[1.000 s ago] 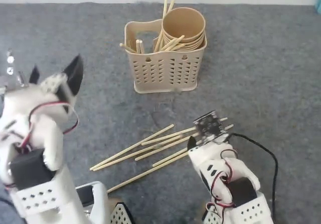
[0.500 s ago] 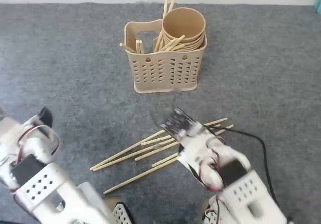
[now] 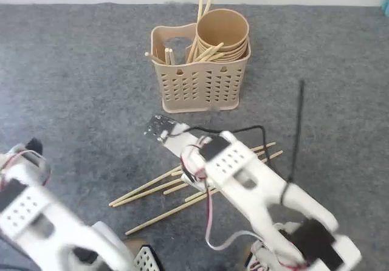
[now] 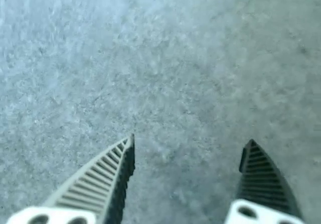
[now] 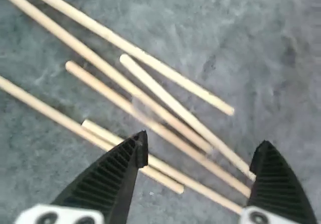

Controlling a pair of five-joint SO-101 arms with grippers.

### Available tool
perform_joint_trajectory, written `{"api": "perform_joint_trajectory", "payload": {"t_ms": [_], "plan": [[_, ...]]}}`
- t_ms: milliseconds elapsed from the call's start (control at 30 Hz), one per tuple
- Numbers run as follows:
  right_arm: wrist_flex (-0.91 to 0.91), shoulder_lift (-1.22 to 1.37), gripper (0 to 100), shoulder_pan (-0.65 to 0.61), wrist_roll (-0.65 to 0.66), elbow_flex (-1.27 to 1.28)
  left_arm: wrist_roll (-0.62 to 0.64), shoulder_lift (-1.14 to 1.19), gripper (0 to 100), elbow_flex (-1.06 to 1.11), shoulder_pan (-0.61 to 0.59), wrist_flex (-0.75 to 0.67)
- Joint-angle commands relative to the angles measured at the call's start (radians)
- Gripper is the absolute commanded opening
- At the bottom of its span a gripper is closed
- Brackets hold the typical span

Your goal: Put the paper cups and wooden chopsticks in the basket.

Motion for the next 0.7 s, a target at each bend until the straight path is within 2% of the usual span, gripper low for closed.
{"api": "perform_joint_trajectory", "payload": {"t_ms": [0, 167, 533, 600, 667], "plan": [[-0.016, 0.134, 33.6, -0.019, 0.04, -0.149, 0.011, 0.193, 32, -0.114, -0.021, -0.054], [-0.016, 0.272, 33.6, -0.064, 0.04, -0.233, 0.011, 0.334, 32, -0.157, -0.021, -0.086], [-0.076, 0.498, 32.8, -0.073, 0.075, -0.37, 0.011, 0.344, 32, -0.151, -0.018, -0.094], [-0.073, 0.519, 26.1, -0.073, 0.075, -0.382, 0.011, 0.345, 32, -0.151, -0.018, -0.094], [-0.071, 0.526, 13.7, -0.077, 0.075, -0.382, 0.011, 0.348, 32, -0.15, -0.017, -0.094]]}}
